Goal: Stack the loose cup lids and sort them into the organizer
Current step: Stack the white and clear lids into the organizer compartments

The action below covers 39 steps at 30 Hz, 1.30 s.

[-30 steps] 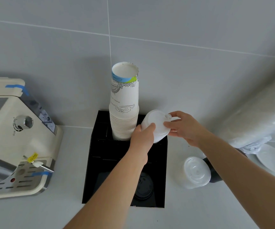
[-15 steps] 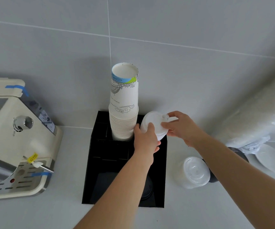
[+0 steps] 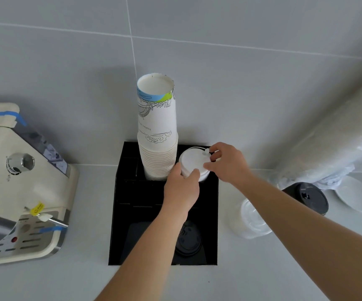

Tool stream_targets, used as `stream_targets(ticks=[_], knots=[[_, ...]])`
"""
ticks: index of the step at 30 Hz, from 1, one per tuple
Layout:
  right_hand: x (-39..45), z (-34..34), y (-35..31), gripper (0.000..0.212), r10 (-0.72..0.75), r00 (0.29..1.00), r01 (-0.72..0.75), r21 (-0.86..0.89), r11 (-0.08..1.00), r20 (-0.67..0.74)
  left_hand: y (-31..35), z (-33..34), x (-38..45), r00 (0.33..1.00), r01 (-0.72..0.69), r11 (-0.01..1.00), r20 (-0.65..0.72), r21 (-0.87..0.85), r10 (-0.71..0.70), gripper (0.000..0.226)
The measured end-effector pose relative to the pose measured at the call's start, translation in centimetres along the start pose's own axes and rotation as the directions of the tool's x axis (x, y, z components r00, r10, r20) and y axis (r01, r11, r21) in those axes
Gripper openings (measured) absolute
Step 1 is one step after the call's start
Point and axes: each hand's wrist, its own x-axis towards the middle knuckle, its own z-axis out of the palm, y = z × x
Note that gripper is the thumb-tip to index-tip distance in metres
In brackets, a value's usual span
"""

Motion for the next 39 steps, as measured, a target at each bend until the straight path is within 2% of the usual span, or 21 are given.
stream_targets(ticks=[2,4,7,14,17,23,27,31,35,39], knots=[[-0.1,0.1,0.1,0.042,-0.022,1.0,0.021,-0.018,1.0,-0.019,-0.3,-0.1,-0.2,0.993,-0.116,0.96,0.02,0.256,0.115,0.048],[-0.4,0.2,0.3,0.043,-0.058,0.998,0.054,-0.094,0.994,-0.035,-0.5,-0.2,-0.4,0.978,-0.203,0.851,0.054,0.485,0.202,0.054],[-1.0,0.4,0.9,0.046,-0.09,0.995,0.082,-0.171,0.982,-0.04,-0.7,-0.4,-0.4,0.947,-0.302,0.684,0.129,0.664,0.293,0.048],[-2.2,0.8,1.8,0.049,-0.18,0.983,0.175,-0.179,0.968,-0.016,-1.9,-1.5,1.5,0.858,-0.465,0.399,0.29,0.79,0.424,0.026],[-2.2,0.8,1.8,0.051,-0.159,0.987,0.154,-0.146,0.977,-0.023,-2.1,-1.8,2.0,0.846,-0.474,0.293,0.338,0.83,0.412,0.023],[-2.6,0.8,1.9,0.054,-0.134,0.99,0.131,-0.096,0.987,-0.032,-1.4,-1.9,1.9,0.844,-0.476,0.156,0.4,0.866,0.357,0.027],[-3.2,1.4,2.1,0.051,-0.107,0.992,0.103,-0.065,0.993,-0.062,-1.5,-2.0,1.6,0.841,-0.48,0.097,0.426,0.872,0.335,0.035],[-3.2,1.2,1.9,0.047,-0.132,0.991,0.128,-0.11,0.986,-0.031,-1.9,-2.2,2.0,0.827,-0.506,0.126,0.438,0.853,0.353,0.037],[-3.2,0.9,1.4,0.048,-0.128,0.992,0.13,-0.198,0.972,0.023,-2.4,-2.2,2.1,0.835,-0.507,0.2,0.419,0.839,0.357,0.039],[-4.4,0.4,1.1,0.051,-0.107,0.993,0.115,-0.178,0.977,0.051,-2.2,-2.5,1.5,0.846,-0.512,0.318,0.404,0.798,0.349,0.047]])
